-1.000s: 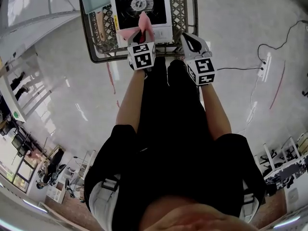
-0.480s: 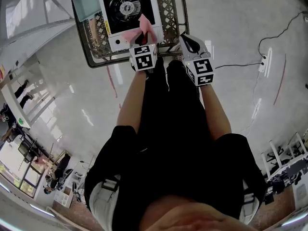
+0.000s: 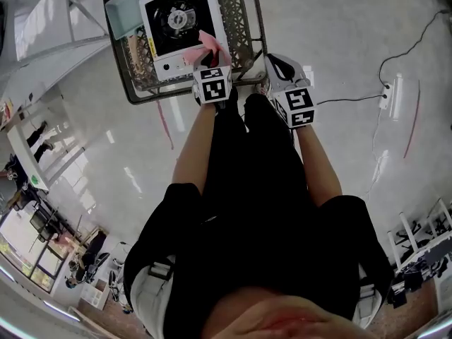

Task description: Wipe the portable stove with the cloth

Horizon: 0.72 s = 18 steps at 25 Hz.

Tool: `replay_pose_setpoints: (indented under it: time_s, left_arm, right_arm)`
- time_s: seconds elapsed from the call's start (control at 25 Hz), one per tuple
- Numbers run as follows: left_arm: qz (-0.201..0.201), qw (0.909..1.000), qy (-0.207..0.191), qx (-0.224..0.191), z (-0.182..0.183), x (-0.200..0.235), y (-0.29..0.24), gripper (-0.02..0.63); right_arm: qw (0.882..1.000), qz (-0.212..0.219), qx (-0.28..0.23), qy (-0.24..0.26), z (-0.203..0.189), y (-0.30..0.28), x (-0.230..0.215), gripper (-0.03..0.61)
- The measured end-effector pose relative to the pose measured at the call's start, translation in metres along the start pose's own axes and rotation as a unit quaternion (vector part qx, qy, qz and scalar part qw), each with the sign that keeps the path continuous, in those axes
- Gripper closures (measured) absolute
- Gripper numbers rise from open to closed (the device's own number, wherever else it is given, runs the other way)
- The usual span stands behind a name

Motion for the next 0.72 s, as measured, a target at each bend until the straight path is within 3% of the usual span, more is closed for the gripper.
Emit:
replay_pose_setpoints:
  time_s: [0.52, 0.72]
  left_arm:
    - [-0.01, 1.0, 0.0, 0.002, 0.016, -0.016, 0.002, 0.567]
    - [0.0, 0.9994, 0.017, -0.03, 0.043, 0.008, 0.03, 0.567]
  right_arm:
    - [1.0, -0.002, -0.004, 0.01, 0.021, -0.013, -0.022, 0.575]
    - [0.999, 0.032, 0.001, 0.023, 0.036, -0.046, -0.002, 0.575]
Point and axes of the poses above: the fingertips, and each gripper's own axes: y backward along the fingers, x to its left, z out of its top, the point moved 1 cm from there along y, backward along the fingers, and after that the axes turned 8 degrees about y, right-handed, at the moved point
